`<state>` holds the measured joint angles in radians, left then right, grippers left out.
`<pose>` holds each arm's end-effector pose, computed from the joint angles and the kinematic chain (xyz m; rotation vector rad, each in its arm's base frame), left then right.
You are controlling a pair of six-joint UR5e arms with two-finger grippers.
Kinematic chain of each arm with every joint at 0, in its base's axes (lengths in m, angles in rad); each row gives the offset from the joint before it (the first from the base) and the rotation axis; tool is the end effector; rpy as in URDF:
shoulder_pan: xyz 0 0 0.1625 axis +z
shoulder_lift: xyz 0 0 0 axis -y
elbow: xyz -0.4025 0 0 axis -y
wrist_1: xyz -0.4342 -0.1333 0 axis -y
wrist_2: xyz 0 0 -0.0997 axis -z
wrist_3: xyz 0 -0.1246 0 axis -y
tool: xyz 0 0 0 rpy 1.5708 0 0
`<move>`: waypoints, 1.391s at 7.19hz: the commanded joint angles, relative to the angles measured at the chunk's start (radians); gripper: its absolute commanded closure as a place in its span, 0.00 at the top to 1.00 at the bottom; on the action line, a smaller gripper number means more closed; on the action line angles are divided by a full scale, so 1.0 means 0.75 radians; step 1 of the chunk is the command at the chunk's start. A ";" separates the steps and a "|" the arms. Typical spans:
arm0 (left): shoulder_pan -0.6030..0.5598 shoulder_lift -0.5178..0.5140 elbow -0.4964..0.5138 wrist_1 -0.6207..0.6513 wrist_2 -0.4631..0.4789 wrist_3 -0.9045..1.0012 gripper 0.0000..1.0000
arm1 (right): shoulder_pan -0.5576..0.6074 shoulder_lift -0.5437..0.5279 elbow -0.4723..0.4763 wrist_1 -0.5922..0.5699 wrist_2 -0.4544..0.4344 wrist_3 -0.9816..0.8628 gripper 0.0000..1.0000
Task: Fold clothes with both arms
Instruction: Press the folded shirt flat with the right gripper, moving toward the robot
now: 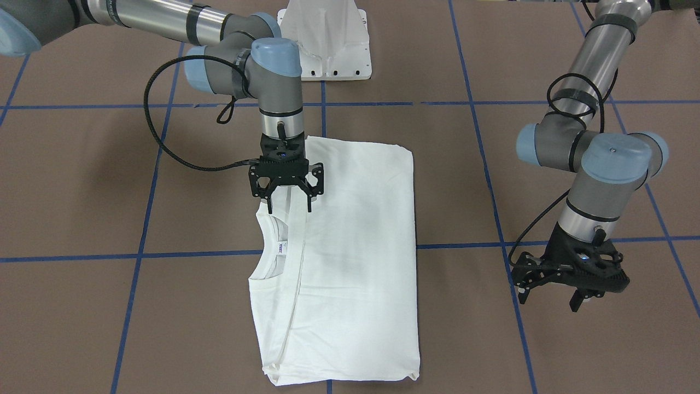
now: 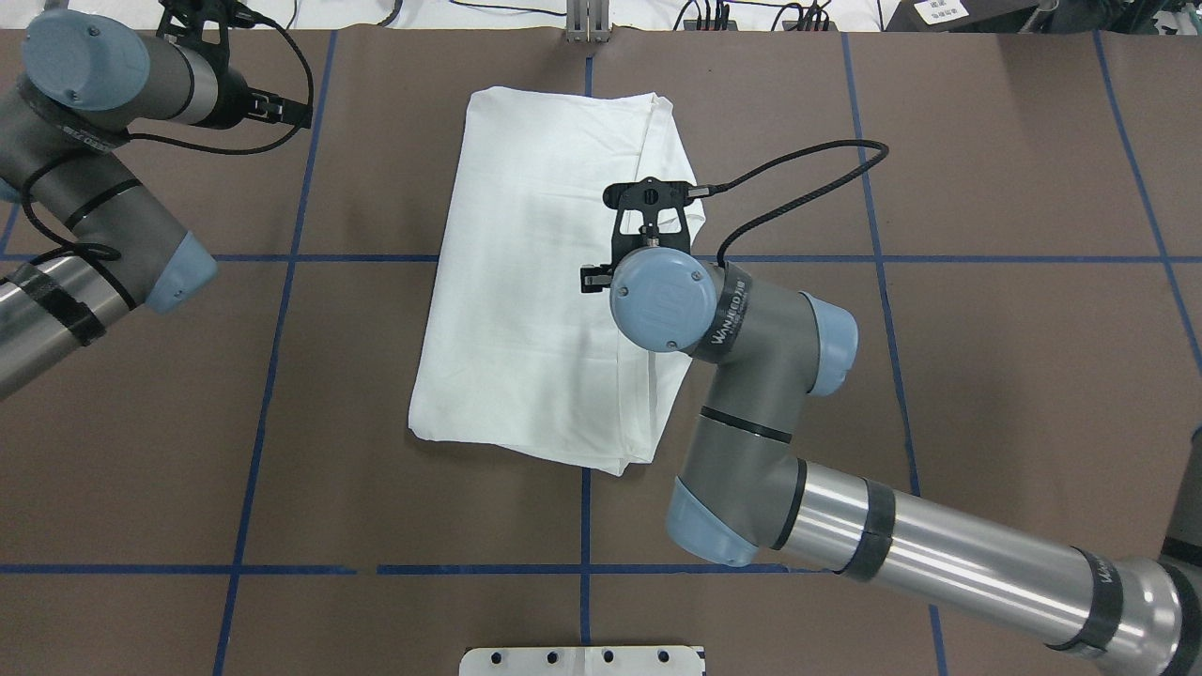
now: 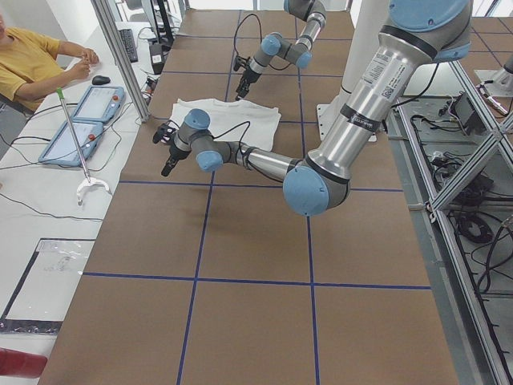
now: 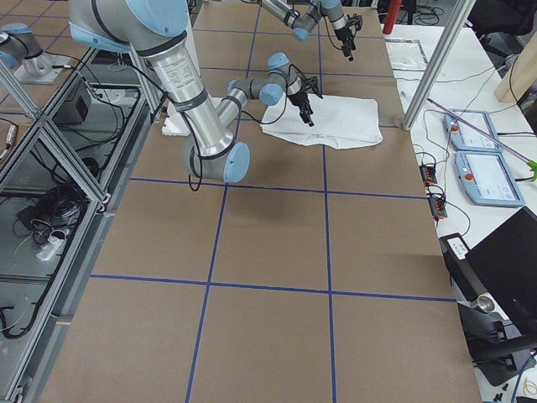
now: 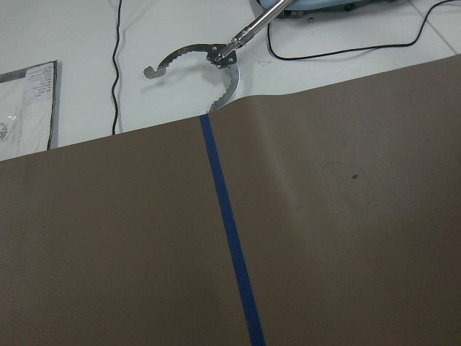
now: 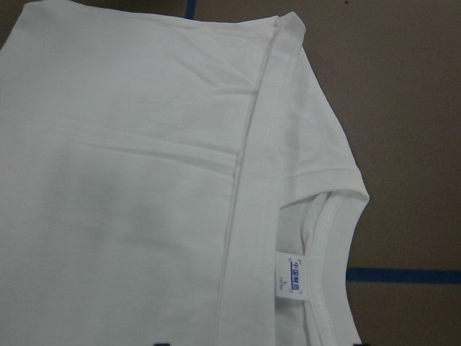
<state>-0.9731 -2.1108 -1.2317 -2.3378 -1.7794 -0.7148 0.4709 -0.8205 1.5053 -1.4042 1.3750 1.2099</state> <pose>0.3553 -0.7130 0.4081 0.6465 0.7402 -0.0066 -0.6133 -0.4890 0.1878 0.5116 -0.7029 0.1863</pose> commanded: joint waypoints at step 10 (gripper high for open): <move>0.011 -0.002 0.000 0.000 0.000 0.000 1.00 | -0.051 0.063 -0.132 -0.236 0.095 -0.089 1.00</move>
<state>-0.9662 -2.1110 -1.2318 -2.3378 -1.7794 -0.7148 0.4332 -0.7667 1.4053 -1.5781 1.4466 1.1476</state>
